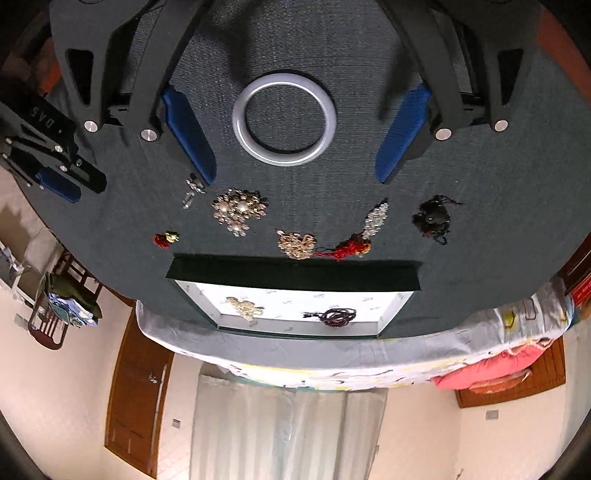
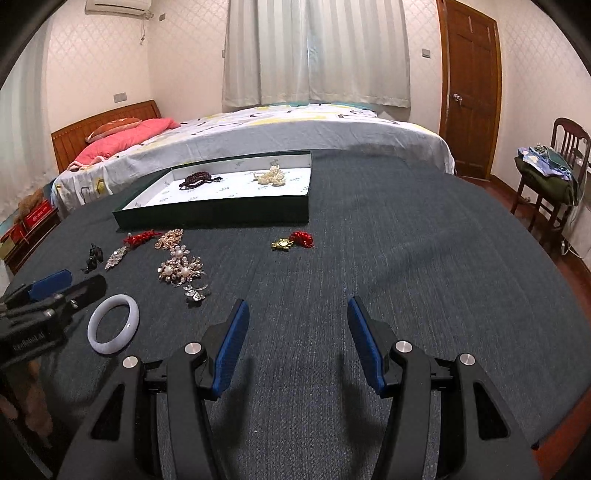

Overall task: Organize jewelry
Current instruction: 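Move the left tool to the white jade bangle and close on it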

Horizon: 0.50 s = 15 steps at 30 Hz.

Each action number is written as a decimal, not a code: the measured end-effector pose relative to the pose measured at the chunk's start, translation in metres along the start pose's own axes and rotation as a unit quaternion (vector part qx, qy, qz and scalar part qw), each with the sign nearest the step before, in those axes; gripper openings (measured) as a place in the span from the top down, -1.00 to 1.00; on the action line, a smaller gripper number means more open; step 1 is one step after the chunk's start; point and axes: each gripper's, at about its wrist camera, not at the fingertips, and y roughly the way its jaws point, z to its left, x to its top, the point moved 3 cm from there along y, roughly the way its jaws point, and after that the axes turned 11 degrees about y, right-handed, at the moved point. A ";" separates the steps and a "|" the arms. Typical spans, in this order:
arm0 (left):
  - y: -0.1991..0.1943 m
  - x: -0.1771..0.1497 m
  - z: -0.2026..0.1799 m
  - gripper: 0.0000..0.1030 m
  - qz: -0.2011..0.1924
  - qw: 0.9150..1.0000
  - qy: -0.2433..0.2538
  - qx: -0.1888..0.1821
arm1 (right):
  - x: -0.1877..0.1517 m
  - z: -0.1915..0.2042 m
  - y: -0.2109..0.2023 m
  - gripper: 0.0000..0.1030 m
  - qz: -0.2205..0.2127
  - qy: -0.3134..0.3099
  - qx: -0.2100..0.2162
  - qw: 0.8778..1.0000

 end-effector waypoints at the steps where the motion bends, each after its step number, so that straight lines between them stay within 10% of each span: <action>1: 0.002 -0.001 -0.002 -0.69 0.001 1.000 0.003 0.000 | 0.000 0.000 0.000 -0.06 0.000 0.000 0.001 1.000; 15: 0.029 -0.024 -0.012 -0.72 0.040 0.999 0.022 0.009 | -0.005 0.000 0.001 -0.06 0.004 0.001 0.002 1.000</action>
